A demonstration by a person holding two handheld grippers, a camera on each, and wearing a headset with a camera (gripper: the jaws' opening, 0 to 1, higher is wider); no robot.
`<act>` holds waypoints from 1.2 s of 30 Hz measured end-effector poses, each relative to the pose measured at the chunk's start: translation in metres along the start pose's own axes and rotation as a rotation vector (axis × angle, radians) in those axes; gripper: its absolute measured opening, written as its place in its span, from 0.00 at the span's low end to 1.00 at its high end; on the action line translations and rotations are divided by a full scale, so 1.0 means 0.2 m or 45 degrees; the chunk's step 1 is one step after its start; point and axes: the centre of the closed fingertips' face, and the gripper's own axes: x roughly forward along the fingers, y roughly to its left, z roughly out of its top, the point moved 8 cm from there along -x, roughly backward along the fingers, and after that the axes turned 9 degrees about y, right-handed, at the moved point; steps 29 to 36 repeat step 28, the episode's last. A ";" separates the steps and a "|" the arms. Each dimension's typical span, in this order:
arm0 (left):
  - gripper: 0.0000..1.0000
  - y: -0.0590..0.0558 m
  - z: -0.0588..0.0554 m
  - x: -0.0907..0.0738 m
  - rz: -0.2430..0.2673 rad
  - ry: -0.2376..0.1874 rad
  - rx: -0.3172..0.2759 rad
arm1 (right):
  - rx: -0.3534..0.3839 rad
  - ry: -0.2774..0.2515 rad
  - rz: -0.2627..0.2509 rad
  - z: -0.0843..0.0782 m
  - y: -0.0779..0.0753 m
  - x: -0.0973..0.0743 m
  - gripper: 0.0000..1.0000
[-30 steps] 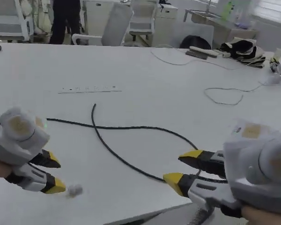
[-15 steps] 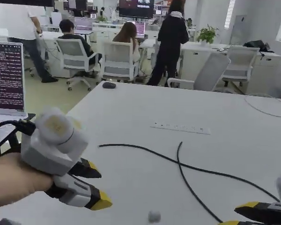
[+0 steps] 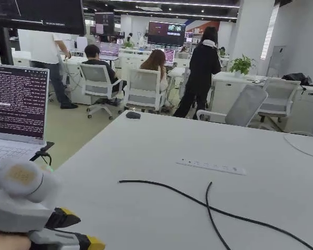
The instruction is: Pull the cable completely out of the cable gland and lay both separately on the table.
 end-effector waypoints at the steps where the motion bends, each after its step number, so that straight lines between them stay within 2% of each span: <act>1: 0.51 0.00 -0.01 0.00 0.011 0.009 0.004 | 0.018 -0.001 0.007 -0.01 0.01 0.01 0.41; 3: 0.50 0.01 0.00 -0.02 0.025 -0.042 -0.036 | 0.073 0.006 0.013 -0.03 0.03 0.03 0.45; 4: 0.50 0.01 -0.01 -0.02 0.013 -0.047 -0.044 | 0.085 0.006 0.009 -0.03 0.04 0.03 0.48; 6: 0.52 0.00 -0.03 -0.01 0.003 -0.018 -0.033 | 0.105 -0.013 -0.001 -0.03 0.04 0.03 0.49; 7: 0.52 0.00 -0.03 -0.01 0.021 -0.005 -0.012 | 0.108 -0.016 -0.002 -0.03 0.05 0.03 0.48; 9: 0.53 0.00 -0.04 -0.01 0.030 -0.008 -0.013 | 0.109 -0.016 -0.007 -0.02 0.06 0.03 0.49; 12: 0.58 -0.02 -0.04 0.01 0.003 -0.021 -0.026 | 0.101 -0.013 -0.008 -0.01 0.06 0.03 0.49; 15: 0.59 -0.02 -0.05 0.02 0.002 0.002 -0.004 | 0.105 -0.010 -0.006 -0.02 0.07 0.03 0.49; 18: 0.60 -0.03 -0.04 0.02 -0.005 -0.006 -0.004 | 0.111 -0.008 0.000 -0.02 0.07 0.04 0.48; 25: 0.61 -0.02 -0.05 0.01 -0.003 0.011 0.009 | 0.114 0.010 0.011 -0.02 0.08 0.08 0.49; 36: 0.60 -0.02 -0.05 -0.01 0.009 0.009 0.024 | 0.128 0.014 0.022 -0.02 0.08 0.08 0.49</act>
